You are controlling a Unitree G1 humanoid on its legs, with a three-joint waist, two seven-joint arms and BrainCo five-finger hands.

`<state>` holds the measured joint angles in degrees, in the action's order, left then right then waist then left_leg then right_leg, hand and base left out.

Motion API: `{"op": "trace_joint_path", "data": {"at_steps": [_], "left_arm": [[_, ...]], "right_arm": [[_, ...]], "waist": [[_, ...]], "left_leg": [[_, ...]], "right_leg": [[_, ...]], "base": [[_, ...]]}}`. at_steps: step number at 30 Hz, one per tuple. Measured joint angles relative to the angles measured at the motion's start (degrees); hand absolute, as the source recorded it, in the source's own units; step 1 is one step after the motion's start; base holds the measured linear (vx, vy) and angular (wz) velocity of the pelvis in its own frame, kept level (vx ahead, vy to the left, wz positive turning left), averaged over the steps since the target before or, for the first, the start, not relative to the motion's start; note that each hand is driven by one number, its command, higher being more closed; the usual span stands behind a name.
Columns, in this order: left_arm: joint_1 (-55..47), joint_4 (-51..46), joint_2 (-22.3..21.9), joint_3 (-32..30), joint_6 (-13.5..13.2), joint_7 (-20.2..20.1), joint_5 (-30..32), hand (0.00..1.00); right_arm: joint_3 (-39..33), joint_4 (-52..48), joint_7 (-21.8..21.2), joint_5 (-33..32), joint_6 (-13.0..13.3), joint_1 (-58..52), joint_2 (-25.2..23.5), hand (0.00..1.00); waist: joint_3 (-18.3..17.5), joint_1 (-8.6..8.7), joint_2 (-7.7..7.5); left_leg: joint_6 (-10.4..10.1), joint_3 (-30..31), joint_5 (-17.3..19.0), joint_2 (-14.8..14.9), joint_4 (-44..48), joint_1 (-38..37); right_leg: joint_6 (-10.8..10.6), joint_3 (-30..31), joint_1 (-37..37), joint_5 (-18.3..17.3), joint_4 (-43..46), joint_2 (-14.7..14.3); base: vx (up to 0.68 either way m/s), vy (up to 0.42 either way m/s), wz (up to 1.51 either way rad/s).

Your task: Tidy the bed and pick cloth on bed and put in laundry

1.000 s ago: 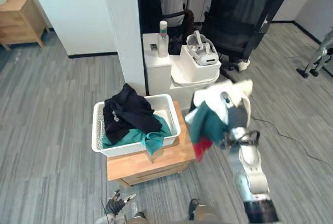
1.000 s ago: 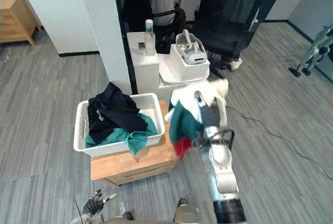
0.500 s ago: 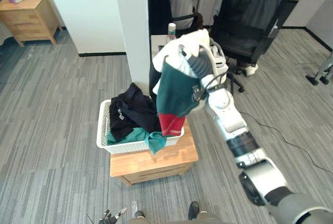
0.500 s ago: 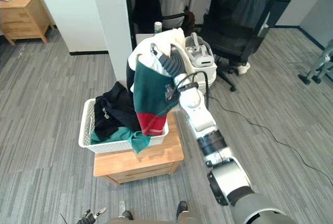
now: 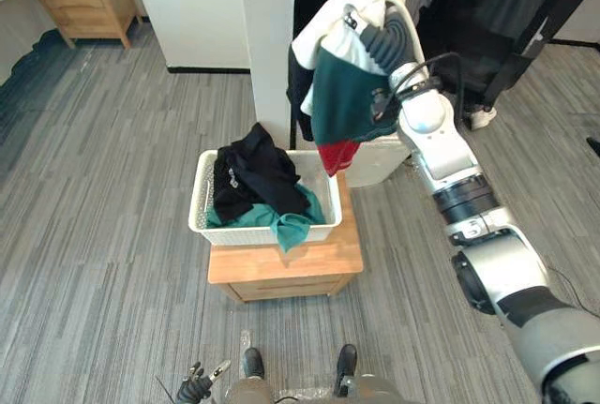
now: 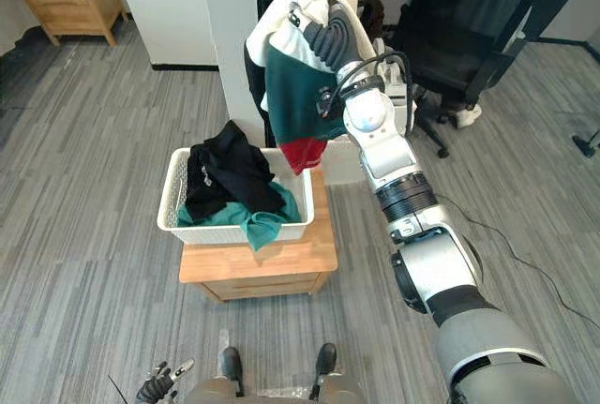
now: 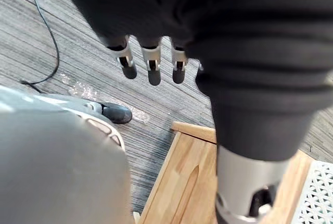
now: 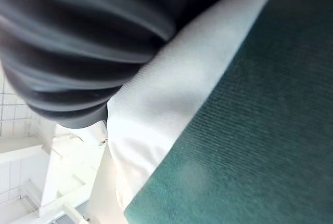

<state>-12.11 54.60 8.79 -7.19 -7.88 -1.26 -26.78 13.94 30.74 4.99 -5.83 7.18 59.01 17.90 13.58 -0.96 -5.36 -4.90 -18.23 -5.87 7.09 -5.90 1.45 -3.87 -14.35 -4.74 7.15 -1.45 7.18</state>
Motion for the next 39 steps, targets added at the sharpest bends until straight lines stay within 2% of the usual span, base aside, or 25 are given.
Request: {"op": "trace_joint_path", "data": {"at_steps": [2, 5, 8, 12, 14, 16, 18, 21, 31, 36, 39], "left_arm": [[0.83, 0.02, 0.14, 0.02, 0.01, 0.01, 0.01, 0.00], [1.99, 0.02, 0.93, 0.03, -0.10, 0.04, 0.01, 0.00], [5.38, -0.06, 1.30, 0.11, -0.33, 0.13, 0.17, 0.00], [9.44, -0.28, 1.55, 0.51, -2.01, 0.06, -0.07, 0.00], [11.06, 0.08, 1.64, 1.13, -2.06, 0.06, -0.40, 0.00], [11.88, 0.40, 1.72, 2.01, -2.07, 0.06, -1.27, 0.00], [13.36, 1.57, 1.73, 2.30, -2.06, 0.08, -1.74, 0.00], [13.92, 1.79, 2.00, 2.30, -2.31, 0.10, -1.75, 0.00], [17.83, 2.21, 2.13, 2.64, -2.34, 0.22, -1.72, 0.00], [17.85, 2.21, 2.52, 2.54, -2.27, 0.38, -1.71, 0.00], [17.89, 2.16, 2.96, 2.51, -2.27, 0.50, -1.74, 0.00]], "right_arm": [[0.00, 2.50, -0.02, 1.28, -0.27, -0.33, -0.08, 1.00], [0.00, 6.23, 0.12, 2.09, -1.97, -1.98, -0.64, 1.00], [-0.02, 7.44, 0.28, 3.82, -2.36, -3.20, -2.50, 1.00], [-2.21, 17.94, 1.88, 5.76, -2.62, -0.36, -3.92, 1.00], [-3.62, 18.65, 3.11, 6.46, -3.06, 0.77, -3.49, 1.00], [-3.69, 19.96, 3.87, 6.48, -3.06, 3.12, -3.60, 1.00], [-3.88, 20.28, 4.75, 6.60, -3.07, 3.86, -3.63, 1.00], [-3.89, 20.81, 4.93, 8.30, -3.28, 4.08, -4.95, 1.00], [-3.89, 22.41, 5.04, 8.69, -4.13, 4.94, -10.93, 1.00], [-3.90, 22.35, 5.01, 8.68, -4.82, 11.79, -15.15, 1.00], [-4.55, 22.26, 5.09, 8.70, -4.80, 16.35, -15.13, 1.00]], "waist": [[2.86, -0.09, 0.21], [5.38, -0.37, -0.27], [8.28, -0.64, -0.46], [9.34, -1.67, -0.30], [9.74, -3.22, -0.28], [10.51, -3.30, 0.04], [10.76, -4.70, 0.08], [11.36, -5.33, 0.05], [11.74, -5.96, 0.01], [12.24, -6.30, -1.02], [12.45, -6.40, -1.50]], "left_leg": [[-0.13, -0.83, -1.90, 0.43, -0.01, 1.88], [0.01, -1.49, -2.89, 0.76, 0.01, 4.25], [-0.02, -1.52, -3.38, 0.85, 0.02, 5.59], [0.29, 1.45, -4.69, 1.14, 0.04, 9.66], [0.57, 2.74, -5.31, 1.19, 0.06, 11.35], [0.71, 3.96, -5.65, 1.04, 0.08, 12.43], [0.72, 4.15, -5.65, 0.90, 0.07, 13.17], [0.71, 4.41, -5.64, 0.86, 0.05, 13.32], [0.41, 5.54, -5.81, 1.21, 0.03, 13.19], [0.30, 5.71, -5.90, 1.38, 0.04, 12.82], [0.20, 6.81, -6.19, 1.35, 0.04, 13.28]], "right_leg": [[-0.57, 0.15, -2.56, -0.32, 0.28, -0.21], [-0.64, 0.38, -5.00, 0.77, -0.03, -0.48], [-0.78, 0.24, -5.95, 1.86, -0.80, -0.62], [0.53, -2.81, -8.05, 3.07, -1.24, -0.87], [0.83, -4.04, -8.75, 3.30, -1.72, -1.01], [0.84, -4.90, -8.99, 3.31, -1.73, -0.91], [0.83, -4.92, -9.61, 3.32, -1.73, -0.79], [0.83, -4.88, -9.60, 3.32, -1.73, -0.76], [0.82, -5.85, -8.89, 3.30, -1.73, -1.05], [0.82, -6.20, -8.31, 3.29, -1.79, -1.15], [0.82, -7.53, -8.01, 3.27, -1.89, -1.13]], "base": [[-0.08, -0.041, -0.08], [-0.07, -0.022, -0.11], [-0.02, 0.000, -0.04], [0.00, -0.006, 0.29], [0.01, 0.014, 0.34], [0.01, 0.038, 0.28], [0.01, 0.042, 0.09], [0.01, 0.040, 0.04], [-0.01, 0.003, 0.03], [-0.01, -0.003, 0.03], [-0.03, -0.006, 0.17]]}}
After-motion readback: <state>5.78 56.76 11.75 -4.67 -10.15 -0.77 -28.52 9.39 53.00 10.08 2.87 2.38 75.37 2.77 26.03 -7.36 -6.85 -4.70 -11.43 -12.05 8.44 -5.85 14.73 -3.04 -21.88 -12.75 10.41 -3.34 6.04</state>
